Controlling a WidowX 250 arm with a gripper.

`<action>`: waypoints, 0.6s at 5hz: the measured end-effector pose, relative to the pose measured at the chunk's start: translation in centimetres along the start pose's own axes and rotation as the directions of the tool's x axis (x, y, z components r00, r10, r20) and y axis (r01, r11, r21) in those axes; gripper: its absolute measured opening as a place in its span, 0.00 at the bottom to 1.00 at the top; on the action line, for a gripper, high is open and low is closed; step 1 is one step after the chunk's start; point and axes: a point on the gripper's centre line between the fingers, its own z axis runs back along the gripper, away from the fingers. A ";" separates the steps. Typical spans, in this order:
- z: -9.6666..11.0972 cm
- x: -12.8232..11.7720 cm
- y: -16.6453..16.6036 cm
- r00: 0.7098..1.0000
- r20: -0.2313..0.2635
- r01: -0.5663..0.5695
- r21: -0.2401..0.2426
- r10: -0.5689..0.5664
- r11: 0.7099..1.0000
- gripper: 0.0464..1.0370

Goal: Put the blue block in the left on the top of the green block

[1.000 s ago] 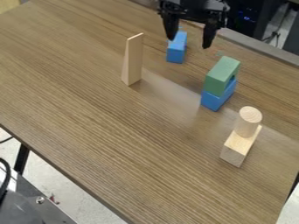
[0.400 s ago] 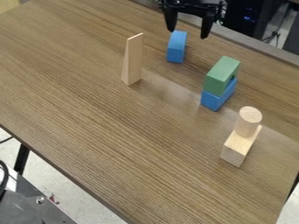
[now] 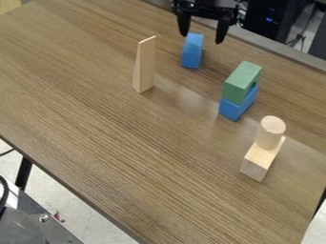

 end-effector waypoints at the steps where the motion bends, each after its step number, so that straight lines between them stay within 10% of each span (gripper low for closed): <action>1: -1.0 -0.1 0.7 1.000 -0.014 0.006 0.029 -0.005 1.000 0.96; 3: -1.7 -0.8 1.8 0.999 -0.036 -0.006 0.035 0.007 0.999 0.96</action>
